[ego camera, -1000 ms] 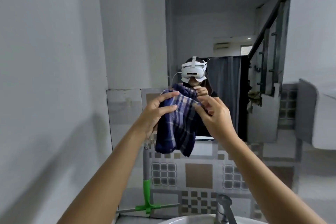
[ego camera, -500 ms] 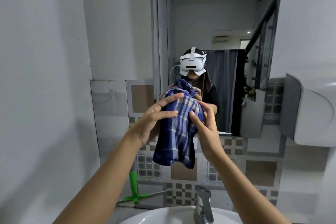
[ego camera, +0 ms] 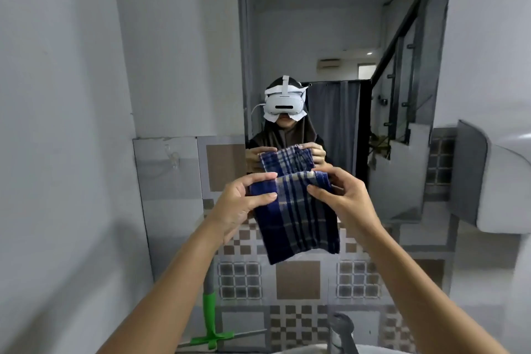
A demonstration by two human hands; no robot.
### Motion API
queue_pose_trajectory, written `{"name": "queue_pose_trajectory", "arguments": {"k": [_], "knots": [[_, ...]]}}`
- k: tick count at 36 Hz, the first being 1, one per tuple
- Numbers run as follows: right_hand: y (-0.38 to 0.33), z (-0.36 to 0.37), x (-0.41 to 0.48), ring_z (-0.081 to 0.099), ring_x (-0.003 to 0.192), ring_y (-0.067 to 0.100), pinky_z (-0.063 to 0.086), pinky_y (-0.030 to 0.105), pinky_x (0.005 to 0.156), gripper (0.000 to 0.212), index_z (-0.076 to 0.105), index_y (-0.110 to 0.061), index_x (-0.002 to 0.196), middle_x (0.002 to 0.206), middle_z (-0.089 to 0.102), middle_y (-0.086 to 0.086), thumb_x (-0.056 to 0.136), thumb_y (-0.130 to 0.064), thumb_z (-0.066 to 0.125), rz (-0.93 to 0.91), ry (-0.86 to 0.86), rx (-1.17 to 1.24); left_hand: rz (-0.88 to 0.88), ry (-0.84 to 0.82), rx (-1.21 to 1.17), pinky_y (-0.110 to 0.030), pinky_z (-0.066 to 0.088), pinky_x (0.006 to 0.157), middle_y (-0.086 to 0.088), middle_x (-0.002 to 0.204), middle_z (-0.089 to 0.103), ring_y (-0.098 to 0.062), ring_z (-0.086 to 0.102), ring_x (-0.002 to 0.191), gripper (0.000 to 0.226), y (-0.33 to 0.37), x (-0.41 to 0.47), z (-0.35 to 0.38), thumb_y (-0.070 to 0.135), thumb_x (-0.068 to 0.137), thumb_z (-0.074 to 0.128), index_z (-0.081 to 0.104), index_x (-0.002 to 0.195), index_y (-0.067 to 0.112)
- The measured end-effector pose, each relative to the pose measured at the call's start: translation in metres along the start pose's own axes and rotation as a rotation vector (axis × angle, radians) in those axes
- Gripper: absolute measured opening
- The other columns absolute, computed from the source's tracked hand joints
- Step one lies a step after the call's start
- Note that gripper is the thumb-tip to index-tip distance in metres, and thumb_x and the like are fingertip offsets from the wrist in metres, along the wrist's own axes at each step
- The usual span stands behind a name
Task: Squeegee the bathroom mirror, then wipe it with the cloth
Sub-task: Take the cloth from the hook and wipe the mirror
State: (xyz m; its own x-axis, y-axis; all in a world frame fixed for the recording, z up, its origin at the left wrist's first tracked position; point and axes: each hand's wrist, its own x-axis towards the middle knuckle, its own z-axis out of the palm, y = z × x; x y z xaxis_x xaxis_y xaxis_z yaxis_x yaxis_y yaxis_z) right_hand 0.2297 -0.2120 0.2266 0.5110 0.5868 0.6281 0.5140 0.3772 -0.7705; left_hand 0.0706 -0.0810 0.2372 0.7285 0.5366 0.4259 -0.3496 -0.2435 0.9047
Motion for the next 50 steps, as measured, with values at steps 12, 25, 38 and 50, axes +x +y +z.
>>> {"name": "queue_pose_trajectory", "arguments": {"k": [12,25,38,50], "knots": [[-0.065,-0.01,0.109,0.067,0.084,0.002,0.052,0.016,0.073,0.02,0.069,-0.023,0.1,0.09,0.072,-0.009,0.081,-0.015,0.069,-0.186,0.188,-0.093,0.418,0.207,0.068,-0.039,0.051,0.092,-0.005,0.106,0.07,-0.019,0.066,0.101,0.029,0.072,0.103,0.007,0.001,0.075,0.071,0.069,0.098,0.018],[-0.124,-0.038,0.24,0.064,0.089,0.0,0.053,0.021,0.083,0.025,0.066,-0.021,0.108,0.096,0.069,-0.011,0.083,-0.025,0.067,-0.407,0.401,-0.15,0.854,0.169,0.691,0.002,0.033,0.087,0.0,0.118,0.047,-0.003,0.045,0.104,0.051,0.165,0.229,0.027,0.016,0.085,0.066,0.049,0.133,0.015],[-0.122,-0.012,0.198,0.063,0.09,0.007,0.052,0.017,0.083,0.028,0.063,-0.003,0.113,0.104,0.064,0.005,0.086,-0.012,0.062,-0.774,0.661,-0.225,0.979,0.295,0.884,-0.014,0.032,0.083,-0.002,0.103,0.044,-0.011,0.045,0.094,0.055,0.156,0.247,0.03,0.021,0.086,0.063,0.044,0.136,0.012],[-0.11,0.02,0.232,-0.004,0.144,0.007,-0.003,0.021,0.113,0.052,0.013,-0.019,0.148,0.158,0.001,-0.005,0.1,-0.033,0.03,-0.48,0.285,-0.549,0.936,0.247,0.726,-0.022,0.031,0.11,0.003,0.148,0.036,-0.006,0.033,0.135,0.052,0.131,0.219,-0.006,0.031,0.097,0.044,0.022,0.145,0.028]]}}
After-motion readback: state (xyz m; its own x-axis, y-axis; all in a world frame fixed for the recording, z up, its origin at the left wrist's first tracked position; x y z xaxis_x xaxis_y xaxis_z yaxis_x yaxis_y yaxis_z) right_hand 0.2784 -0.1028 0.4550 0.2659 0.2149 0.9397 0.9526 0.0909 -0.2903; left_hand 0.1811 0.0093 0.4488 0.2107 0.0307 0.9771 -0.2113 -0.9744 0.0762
